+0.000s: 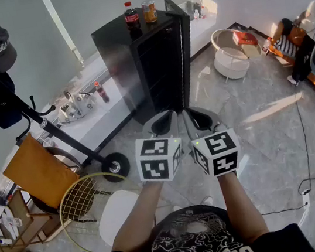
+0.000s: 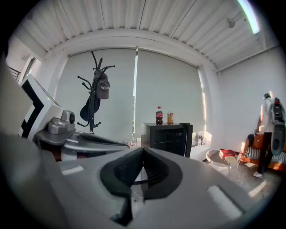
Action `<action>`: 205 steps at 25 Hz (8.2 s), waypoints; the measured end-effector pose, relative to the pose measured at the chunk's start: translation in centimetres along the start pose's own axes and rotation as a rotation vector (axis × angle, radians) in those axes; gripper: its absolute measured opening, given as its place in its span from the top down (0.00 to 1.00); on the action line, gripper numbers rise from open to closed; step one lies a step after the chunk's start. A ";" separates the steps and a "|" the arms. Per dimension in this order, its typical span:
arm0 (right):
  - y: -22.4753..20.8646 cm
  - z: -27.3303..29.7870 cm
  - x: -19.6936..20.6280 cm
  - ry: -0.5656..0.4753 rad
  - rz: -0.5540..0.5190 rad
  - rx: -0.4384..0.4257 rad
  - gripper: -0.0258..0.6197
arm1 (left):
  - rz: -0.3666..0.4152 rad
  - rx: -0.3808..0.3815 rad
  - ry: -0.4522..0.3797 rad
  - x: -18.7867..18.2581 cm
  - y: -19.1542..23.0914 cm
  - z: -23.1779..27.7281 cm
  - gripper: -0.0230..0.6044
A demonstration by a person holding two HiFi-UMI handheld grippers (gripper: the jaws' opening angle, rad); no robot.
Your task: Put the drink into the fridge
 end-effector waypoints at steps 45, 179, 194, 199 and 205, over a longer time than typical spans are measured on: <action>-16.3 15.6 -2.7 -0.037 0.046 -0.265 0.96 | -0.042 -0.210 -0.026 -6.4 4.3 20.4 0.96; -21.4 42.0 -11.0 -0.064 -0.028 -0.215 0.48 | 0.020 -0.177 -0.107 -14.4 24.1 34.6 0.96; -25.5 45.4 -6.0 -0.068 -0.062 -0.531 0.48 | -0.083 -0.513 -0.158 -10.5 23.1 39.5 0.96; -25.7 46.2 -4.5 -0.069 -0.074 -0.626 0.48 | -0.096 -0.636 -0.171 -9.1 22.7 39.6 0.96; -24.4 46.7 -3.0 -0.075 -0.062 -0.741 0.48 | -0.122 -0.773 -0.167 -7.1 22.4 38.7 0.96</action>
Point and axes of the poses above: the fingertips, and each gripper's own axes: z forward along the fingers, y to its left, x out of its underside, the point moved 3 cm from there along -z, backward along the fingers, and after that the axes turned 10 degrees about x, right-handed, at the moved point
